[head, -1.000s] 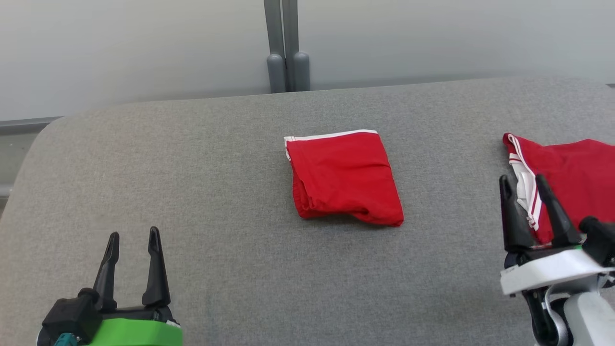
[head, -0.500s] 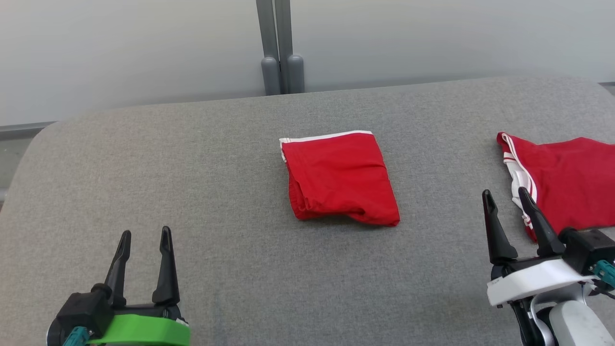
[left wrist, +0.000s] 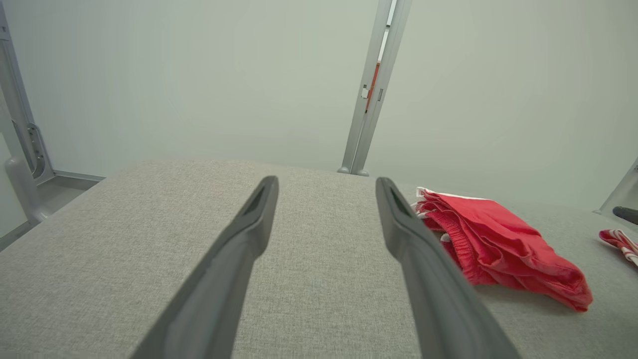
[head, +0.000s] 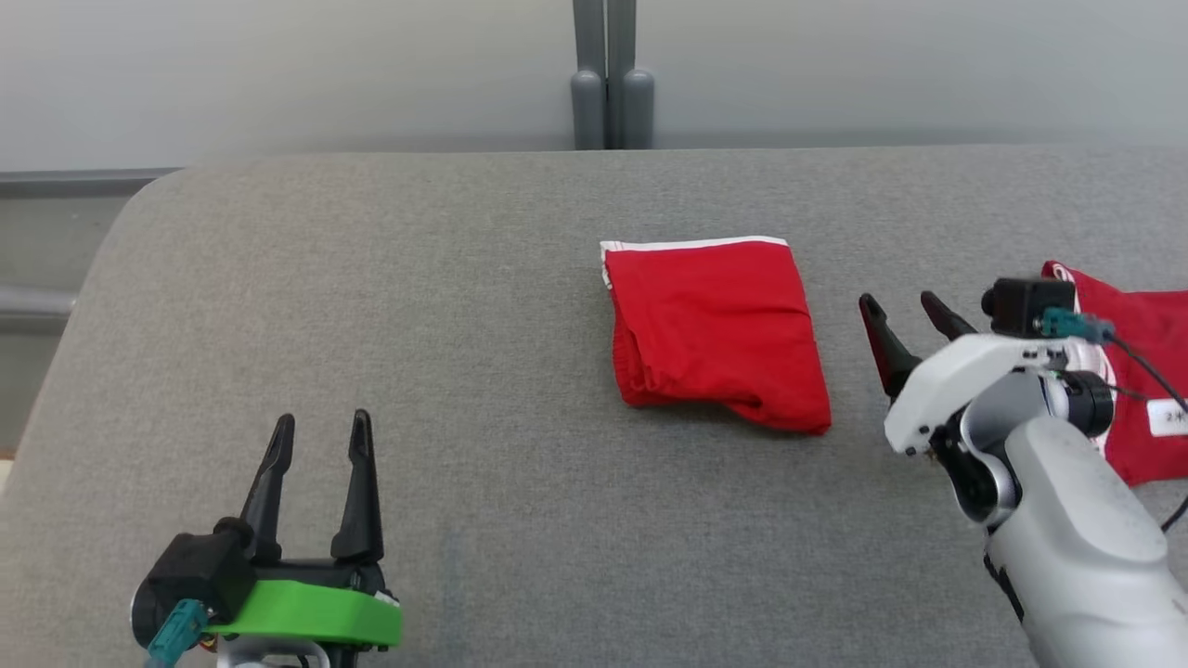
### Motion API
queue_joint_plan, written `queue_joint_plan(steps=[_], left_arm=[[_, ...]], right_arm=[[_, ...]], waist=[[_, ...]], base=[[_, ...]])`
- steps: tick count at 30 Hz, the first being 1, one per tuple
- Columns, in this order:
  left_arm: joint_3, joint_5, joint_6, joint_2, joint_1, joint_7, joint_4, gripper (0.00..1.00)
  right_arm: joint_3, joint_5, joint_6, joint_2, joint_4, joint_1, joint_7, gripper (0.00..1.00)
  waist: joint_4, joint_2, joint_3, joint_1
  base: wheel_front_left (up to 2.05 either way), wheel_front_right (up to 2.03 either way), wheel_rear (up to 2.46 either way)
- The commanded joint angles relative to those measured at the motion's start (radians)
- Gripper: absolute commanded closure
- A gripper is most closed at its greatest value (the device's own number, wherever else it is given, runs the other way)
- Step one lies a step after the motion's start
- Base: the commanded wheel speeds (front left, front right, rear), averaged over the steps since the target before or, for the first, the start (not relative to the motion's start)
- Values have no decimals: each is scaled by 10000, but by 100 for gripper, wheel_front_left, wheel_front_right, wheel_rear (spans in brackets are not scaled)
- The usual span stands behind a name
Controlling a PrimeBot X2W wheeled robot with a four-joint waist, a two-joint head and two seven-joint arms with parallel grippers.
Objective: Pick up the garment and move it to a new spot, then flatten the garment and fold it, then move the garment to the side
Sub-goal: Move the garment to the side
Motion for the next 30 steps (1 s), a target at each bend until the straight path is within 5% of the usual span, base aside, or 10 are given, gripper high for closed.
queue_joint_plan(steps=[1, 11, 20, 21, 22, 23, 30], left_arm=[[-93, -34, -28, -2, -208, -24, 36, 0], [-637, -250, -29, -5, -764, -24, 304, 0], [-833, -368, -29, -9, -1015, -24, 472, 0], [-836, -381, -29, -9, -1031, -24, 481, 0], [-824, -387, -30, -9, -1040, -24, 498, 0], [-813, -377, -30, -9, -1039, -24, 510, 0], [-850, -207, -30, 95, -981, -24, 408, 0]], right_arm=[[36, 227, 5, -6, 283, -471, 230, 0], [317, 1342, 7, -237, 3001, -2594, 2524, 0], [231, 2301, 5, 16, 4816, -3030, 3408, 0], [264, 2391, 5, 39, 4854, -3001, 3349, 24], [311, 2503, 5, 49, 4864, -2967, 3226, 70], [346, 2574, 5, 67, 4874, -2930, 3122, 100], [818, 3001, 4, -12, 4574, -2757, 2079, 100]], waist=[[500, 0, 381, 0], [1527, 0, 1184, 0], [1911, 0, 1537, 0], [1910, 0, 1543, 0], [1892, 0, 1531, 0], [1859, 0, 1505, 0], [1216, 0, 1036, 0]], base=[[0, 0, 0], [0, 0, 0], [0, 0, 0], [0, 0, 0], [0, 0, 0], [0, 0, 0], [0, 0, 0]])
